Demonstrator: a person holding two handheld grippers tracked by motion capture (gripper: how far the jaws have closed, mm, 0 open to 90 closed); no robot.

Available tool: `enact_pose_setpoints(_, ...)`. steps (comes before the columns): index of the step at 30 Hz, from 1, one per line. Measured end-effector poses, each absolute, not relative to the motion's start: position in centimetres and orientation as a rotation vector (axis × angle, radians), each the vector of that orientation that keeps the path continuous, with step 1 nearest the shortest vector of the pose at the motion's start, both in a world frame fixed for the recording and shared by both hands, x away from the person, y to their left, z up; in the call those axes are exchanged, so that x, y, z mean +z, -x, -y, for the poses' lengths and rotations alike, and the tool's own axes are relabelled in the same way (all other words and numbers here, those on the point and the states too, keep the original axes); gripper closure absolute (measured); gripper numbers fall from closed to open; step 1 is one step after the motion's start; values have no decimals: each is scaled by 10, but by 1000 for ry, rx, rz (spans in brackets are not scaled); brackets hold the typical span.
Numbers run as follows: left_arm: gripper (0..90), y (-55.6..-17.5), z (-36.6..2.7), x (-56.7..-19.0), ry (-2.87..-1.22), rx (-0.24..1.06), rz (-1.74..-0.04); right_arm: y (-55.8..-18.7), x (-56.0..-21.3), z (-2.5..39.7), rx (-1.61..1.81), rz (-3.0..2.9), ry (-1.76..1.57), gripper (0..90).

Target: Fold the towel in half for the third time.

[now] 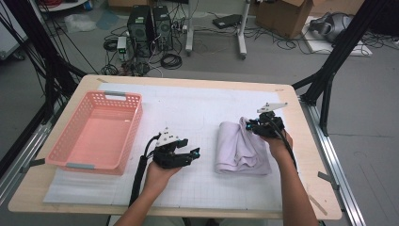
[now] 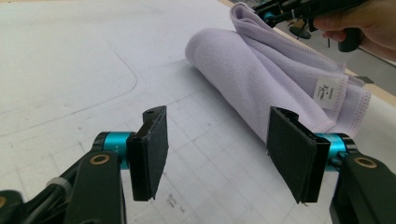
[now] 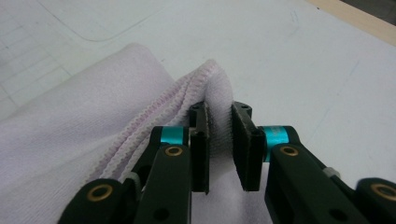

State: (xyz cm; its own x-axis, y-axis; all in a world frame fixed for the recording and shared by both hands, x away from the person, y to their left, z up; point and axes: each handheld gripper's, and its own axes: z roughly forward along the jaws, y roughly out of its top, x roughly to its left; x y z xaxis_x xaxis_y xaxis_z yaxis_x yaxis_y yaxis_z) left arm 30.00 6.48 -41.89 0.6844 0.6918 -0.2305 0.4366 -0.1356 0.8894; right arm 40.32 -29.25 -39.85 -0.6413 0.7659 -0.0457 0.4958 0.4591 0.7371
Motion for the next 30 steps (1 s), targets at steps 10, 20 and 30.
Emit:
enact_pose_setpoints(10,380,-297,-84,-423,-1764,310,-879,-367,-387,325,1059,-2130,-1241,517)
enact_pose_setpoints(20,375,-293,-101,-428,-1779,333,-878,-315,-394,323,1071,-2165,-1198,465)
enact_pose_setpoints(30,375,-289,-105,-428,-1773,343,-862,-309,-419,299,1102,-2249,-1295,523)
